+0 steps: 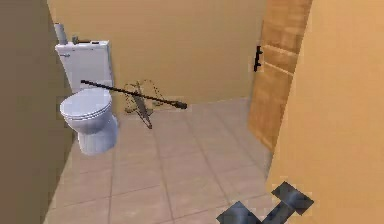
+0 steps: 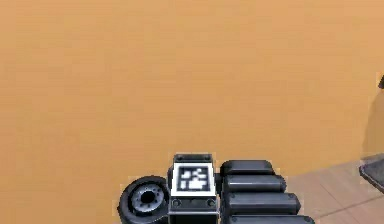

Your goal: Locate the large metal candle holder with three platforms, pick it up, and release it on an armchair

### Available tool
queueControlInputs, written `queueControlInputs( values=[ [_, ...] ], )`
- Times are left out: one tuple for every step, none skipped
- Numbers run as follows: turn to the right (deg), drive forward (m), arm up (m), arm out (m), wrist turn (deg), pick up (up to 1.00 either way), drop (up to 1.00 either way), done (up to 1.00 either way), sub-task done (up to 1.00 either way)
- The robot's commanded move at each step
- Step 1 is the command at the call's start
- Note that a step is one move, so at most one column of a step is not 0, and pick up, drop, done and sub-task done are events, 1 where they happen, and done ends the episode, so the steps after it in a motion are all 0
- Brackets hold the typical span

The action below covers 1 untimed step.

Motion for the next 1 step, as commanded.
queueControlInputs(
  values=[
    [0.0,1.0,0.0,0.0,0.0,0.0,0.0,0.0,0.0]
  ],
)
